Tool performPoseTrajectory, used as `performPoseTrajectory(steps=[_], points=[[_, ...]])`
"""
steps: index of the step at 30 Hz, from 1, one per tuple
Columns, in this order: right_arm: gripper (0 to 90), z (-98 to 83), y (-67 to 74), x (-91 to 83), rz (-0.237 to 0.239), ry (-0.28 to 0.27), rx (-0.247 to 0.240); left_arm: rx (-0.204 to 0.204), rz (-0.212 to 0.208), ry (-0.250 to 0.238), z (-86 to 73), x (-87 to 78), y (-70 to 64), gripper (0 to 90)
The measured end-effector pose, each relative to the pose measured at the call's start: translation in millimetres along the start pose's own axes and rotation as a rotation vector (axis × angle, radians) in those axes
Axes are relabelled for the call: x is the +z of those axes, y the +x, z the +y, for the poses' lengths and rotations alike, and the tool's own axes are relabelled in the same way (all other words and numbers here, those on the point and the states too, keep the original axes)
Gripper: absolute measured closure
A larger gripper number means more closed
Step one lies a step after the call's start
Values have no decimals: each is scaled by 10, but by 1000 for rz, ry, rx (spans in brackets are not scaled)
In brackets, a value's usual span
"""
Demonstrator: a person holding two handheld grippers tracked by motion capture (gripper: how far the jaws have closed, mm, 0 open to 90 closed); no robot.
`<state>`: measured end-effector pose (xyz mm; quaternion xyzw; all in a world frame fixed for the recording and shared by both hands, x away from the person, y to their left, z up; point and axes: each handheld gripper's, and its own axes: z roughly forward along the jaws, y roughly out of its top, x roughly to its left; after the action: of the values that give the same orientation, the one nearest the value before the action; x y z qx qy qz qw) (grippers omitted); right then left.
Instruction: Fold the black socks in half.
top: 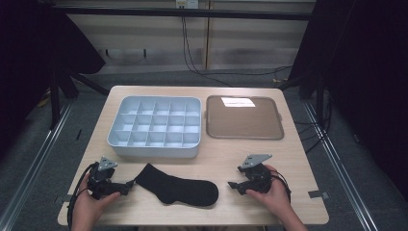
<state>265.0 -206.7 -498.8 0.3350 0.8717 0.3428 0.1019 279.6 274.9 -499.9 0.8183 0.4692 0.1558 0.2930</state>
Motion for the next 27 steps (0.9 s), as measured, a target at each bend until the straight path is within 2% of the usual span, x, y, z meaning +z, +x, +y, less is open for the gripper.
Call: performPoseTrajectory(steps=[5, 8, 10, 11, 14, 18, 22, 27], points=[[327, 46, 46, -5, 9, -1, -29, -14, 16, 13, 18, -40, 30, 155], [335, 60, 58, -1, 29, -4, -20, -18, 20, 28, 25, -50, 31, 162], [372, 78, 82, -2, 36, 0, -21, -26, 23, 42, 37, -58, 27, 170], [379, 89, 94, -8, 35, 9, -35, -43, 16, 59, 62, -74, 21, 176], [401, 111, 115, -17, 49, 19, -12, -39, 8, 76, 116, -115, 11, 193], [437, 142, 139, -32, 60, 21, -19, -41, 5, 85, 181, -159, -21, 215], [501, 174, 164, -69, 68, 18, -12, -71, -24, 96, 244, -191, -56, 226], [615, 227, 203, -109, 114, 6, -10, -94, -51, 123, 320, -224, -102, 240]])
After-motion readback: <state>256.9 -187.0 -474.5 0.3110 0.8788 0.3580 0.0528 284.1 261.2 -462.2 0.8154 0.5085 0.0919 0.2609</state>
